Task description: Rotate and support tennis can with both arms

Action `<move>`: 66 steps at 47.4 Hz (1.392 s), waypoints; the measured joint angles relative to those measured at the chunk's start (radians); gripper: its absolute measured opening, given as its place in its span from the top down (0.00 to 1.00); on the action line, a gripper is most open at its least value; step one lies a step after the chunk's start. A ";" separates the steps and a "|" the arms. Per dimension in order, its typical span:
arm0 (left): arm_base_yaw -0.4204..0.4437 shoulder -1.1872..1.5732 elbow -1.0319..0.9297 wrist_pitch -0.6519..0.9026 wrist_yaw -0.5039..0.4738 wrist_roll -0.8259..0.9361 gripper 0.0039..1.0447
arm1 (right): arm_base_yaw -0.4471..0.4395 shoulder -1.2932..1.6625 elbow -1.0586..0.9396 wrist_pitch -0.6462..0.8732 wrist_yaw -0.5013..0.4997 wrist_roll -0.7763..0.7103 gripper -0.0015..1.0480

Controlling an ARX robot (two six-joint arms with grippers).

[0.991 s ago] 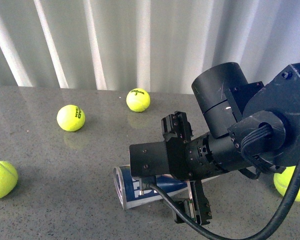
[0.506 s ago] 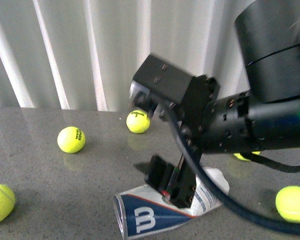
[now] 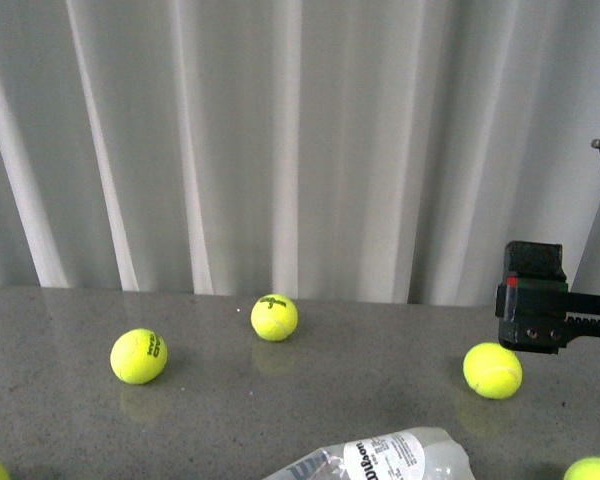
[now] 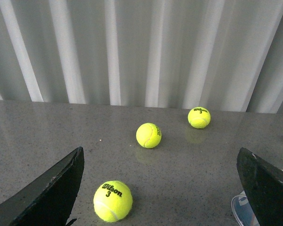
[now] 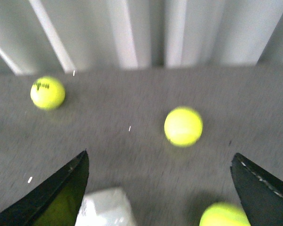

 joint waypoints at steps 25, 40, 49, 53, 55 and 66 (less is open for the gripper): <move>0.000 -0.002 0.000 0.000 0.000 0.000 0.06 | -0.171 -0.377 -0.466 0.435 -0.139 -0.190 0.97; 0.000 -0.002 0.000 0.000 0.000 0.000 0.06 | -0.276 -0.587 -0.557 0.312 -0.241 -0.190 0.97; 0.000 -0.002 0.000 0.000 0.000 0.000 0.06 | -0.279 -0.710 -0.578 0.204 -0.246 -0.190 0.97; 0.000 -0.002 0.000 0.000 0.000 0.000 0.06 | -0.279 -0.771 -0.582 0.152 -0.246 -0.190 0.97; 0.000 -0.002 0.000 0.000 0.000 0.000 0.06 | -0.279 -0.793 -0.582 0.132 -0.246 -0.190 0.97; 0.000 -0.002 0.000 0.000 0.000 0.000 0.06 | -0.279 -0.928 -0.587 0.010 -0.246 -0.190 0.97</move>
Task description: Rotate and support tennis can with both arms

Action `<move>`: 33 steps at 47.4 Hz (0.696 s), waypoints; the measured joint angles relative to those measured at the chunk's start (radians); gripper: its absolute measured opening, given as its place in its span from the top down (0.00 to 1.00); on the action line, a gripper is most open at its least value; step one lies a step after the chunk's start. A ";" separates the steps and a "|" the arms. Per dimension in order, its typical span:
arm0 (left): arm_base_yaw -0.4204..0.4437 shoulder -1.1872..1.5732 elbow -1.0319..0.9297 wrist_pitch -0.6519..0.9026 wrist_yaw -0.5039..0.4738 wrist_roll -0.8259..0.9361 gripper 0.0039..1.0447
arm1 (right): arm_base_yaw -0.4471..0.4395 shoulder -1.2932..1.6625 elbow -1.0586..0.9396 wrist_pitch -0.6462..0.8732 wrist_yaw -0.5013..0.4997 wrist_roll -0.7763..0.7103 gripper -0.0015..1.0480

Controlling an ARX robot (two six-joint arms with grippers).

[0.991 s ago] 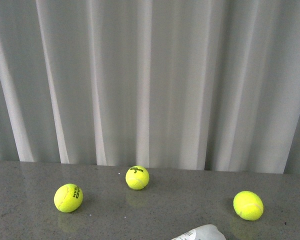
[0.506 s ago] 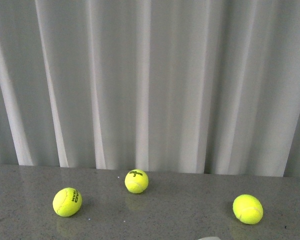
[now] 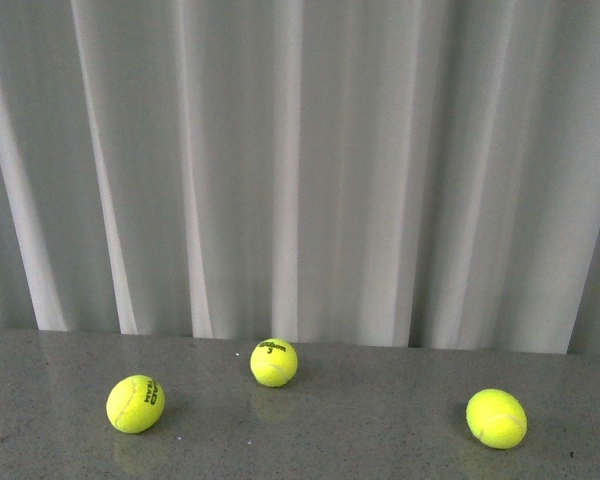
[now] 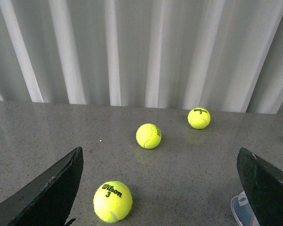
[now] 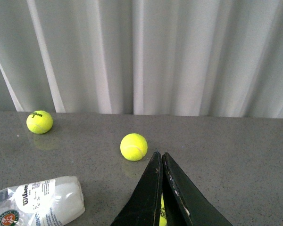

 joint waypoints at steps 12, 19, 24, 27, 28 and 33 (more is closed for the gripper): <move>0.000 0.000 0.000 0.000 0.000 0.000 0.06 | 0.000 -0.138 0.000 -0.129 0.000 0.000 0.97; 0.000 0.000 0.000 0.000 0.000 0.000 0.06 | 0.000 -0.216 0.000 -0.205 -0.001 0.000 0.97; 0.000 0.000 0.000 0.000 0.000 0.000 0.06 | 0.000 -0.264 0.000 -0.252 -0.002 0.000 0.97; 0.000 0.000 0.000 0.000 0.000 0.000 0.06 | 0.000 -0.283 0.000 -0.271 -0.002 0.000 0.97; 0.000 0.000 0.000 0.000 0.000 0.000 0.06 | 0.000 -0.289 0.000 -0.277 -0.002 0.000 0.97; 0.000 0.000 0.000 0.000 0.000 0.000 0.06 | 0.000 -0.315 0.000 -0.304 -0.002 0.000 0.97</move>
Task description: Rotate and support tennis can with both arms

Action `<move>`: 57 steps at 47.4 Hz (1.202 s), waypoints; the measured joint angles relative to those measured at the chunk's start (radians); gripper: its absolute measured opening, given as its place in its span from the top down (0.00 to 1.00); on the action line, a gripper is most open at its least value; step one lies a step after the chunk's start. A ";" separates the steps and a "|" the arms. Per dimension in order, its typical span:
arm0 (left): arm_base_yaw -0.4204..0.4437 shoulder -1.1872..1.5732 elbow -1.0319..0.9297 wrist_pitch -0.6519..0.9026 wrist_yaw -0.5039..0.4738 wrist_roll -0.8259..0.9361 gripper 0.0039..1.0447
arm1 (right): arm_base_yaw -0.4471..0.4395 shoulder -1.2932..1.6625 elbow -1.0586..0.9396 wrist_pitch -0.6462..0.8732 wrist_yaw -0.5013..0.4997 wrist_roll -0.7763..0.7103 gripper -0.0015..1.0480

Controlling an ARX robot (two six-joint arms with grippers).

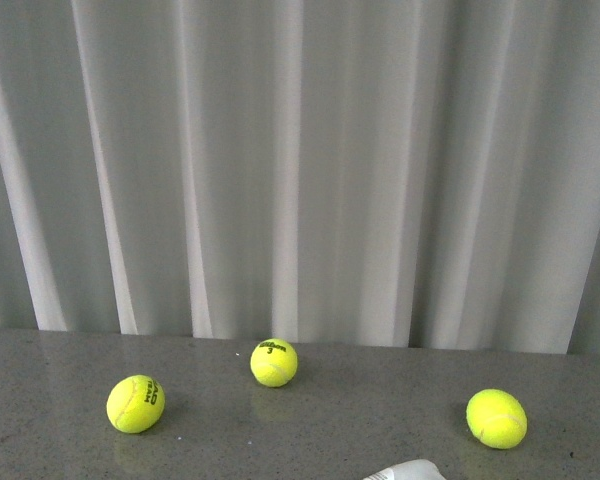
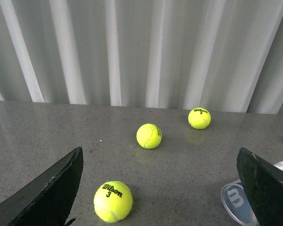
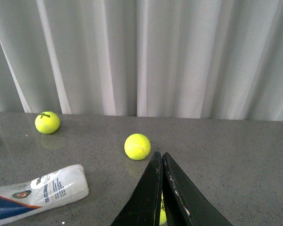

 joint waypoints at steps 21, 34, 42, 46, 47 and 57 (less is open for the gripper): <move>0.000 -0.001 0.000 0.000 0.000 0.000 0.06 | 0.000 -0.217 0.000 -0.223 -0.001 0.000 0.97; 0.000 0.000 0.000 0.000 0.000 0.000 0.06 | 0.000 -0.217 0.000 -0.225 -0.001 0.000 0.64; 0.000 0.000 0.000 0.000 0.000 0.000 0.06 | 0.000 -0.218 0.000 -0.225 -0.002 0.000 0.30; 0.000 0.000 0.000 0.000 0.000 0.000 0.06 | 0.000 -0.218 0.000 -0.225 -0.001 0.000 0.15; 0.000 0.000 0.000 0.000 0.000 0.000 0.06 | 0.000 -0.218 0.000 -0.225 -0.001 -0.001 0.12; 0.000 0.000 0.000 0.000 0.000 0.000 0.06 | 0.000 -0.218 0.000 -0.225 -0.001 0.000 0.07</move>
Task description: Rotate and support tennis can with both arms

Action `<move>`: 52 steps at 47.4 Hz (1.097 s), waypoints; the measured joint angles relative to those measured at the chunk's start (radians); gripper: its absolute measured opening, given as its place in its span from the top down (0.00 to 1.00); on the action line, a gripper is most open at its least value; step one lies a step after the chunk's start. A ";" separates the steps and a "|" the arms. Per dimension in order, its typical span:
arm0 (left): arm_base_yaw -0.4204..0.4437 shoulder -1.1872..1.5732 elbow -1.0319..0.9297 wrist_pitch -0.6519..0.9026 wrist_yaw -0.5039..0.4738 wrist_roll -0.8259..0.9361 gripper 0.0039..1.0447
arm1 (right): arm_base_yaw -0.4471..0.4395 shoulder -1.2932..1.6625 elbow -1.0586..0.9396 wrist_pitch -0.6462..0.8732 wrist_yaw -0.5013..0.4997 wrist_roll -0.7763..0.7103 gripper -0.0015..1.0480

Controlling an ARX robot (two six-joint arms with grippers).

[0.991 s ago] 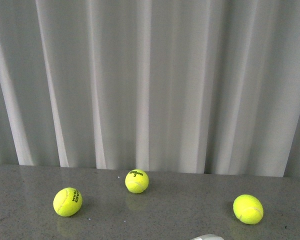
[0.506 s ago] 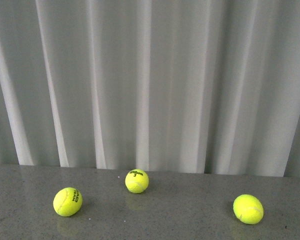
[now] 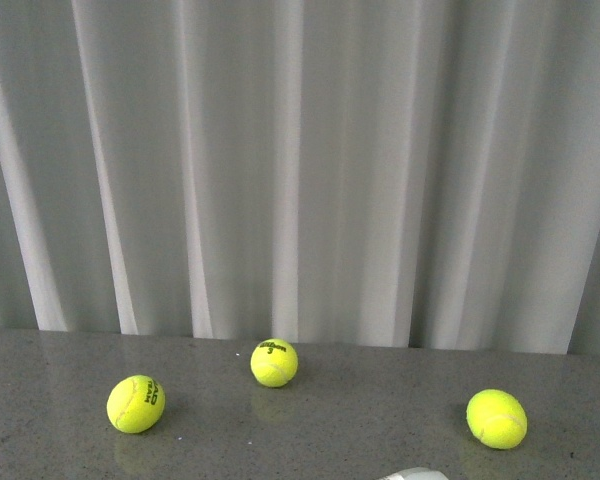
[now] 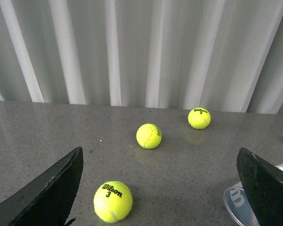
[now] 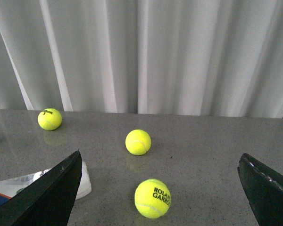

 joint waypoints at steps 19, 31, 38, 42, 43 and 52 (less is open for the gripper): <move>0.016 0.358 0.136 -0.212 0.069 -0.241 0.06 | 0.000 -0.001 0.000 -0.001 0.000 0.000 0.07; 0.018 1.023 0.249 0.320 0.348 -0.369 0.06 | 0.000 -0.001 0.000 -0.001 0.000 0.000 0.07; 0.002 1.321 0.299 0.468 0.472 -0.403 0.06 | 0.000 -0.001 0.000 -0.001 0.000 0.000 0.07; -0.010 1.466 0.338 0.541 0.534 -0.427 0.06 | 0.000 -0.001 0.000 -0.001 0.000 0.000 0.07; -0.013 1.490 0.345 0.554 0.541 -0.432 0.06 | 0.000 -0.001 0.000 -0.001 0.000 0.000 0.07; -0.044 1.654 0.403 0.642 0.572 -0.488 0.06 | 0.000 -0.001 0.000 -0.001 0.000 0.000 0.07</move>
